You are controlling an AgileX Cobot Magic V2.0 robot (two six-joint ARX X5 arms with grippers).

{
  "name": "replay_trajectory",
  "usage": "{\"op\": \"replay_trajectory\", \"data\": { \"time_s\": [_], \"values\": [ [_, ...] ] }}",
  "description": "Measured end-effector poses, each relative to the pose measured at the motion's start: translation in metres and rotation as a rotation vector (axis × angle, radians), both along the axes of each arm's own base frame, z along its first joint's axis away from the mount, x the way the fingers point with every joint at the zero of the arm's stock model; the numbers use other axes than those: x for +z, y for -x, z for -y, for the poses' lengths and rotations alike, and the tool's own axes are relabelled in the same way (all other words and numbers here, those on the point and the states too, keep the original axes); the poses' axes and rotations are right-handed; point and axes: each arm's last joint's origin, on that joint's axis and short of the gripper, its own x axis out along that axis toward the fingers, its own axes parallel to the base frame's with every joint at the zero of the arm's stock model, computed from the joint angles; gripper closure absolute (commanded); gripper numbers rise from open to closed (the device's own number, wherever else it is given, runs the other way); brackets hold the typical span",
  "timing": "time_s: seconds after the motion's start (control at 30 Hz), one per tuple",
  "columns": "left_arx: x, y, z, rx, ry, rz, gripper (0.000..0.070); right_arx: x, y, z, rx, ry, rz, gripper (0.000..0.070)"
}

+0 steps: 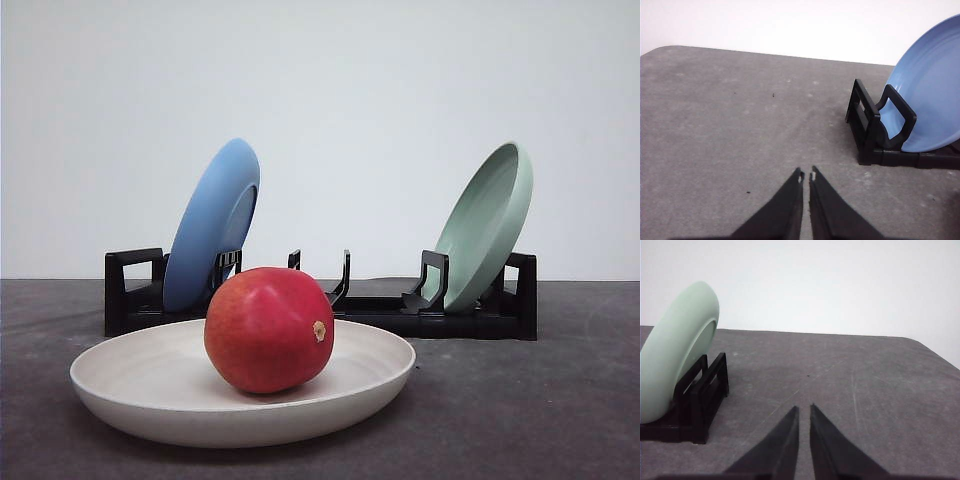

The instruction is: Place pomegranate in white plate

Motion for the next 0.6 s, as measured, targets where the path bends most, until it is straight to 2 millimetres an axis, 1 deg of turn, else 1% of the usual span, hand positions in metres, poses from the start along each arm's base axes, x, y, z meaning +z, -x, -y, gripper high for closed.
{"op": "replay_trajectory", "data": {
  "time_s": [0.6],
  "values": [
    [0.0,0.0,0.0,0.001,0.004,0.0,0.07,0.0,0.0,0.0,0.0,0.0,0.0,0.0664]
  ]
}}
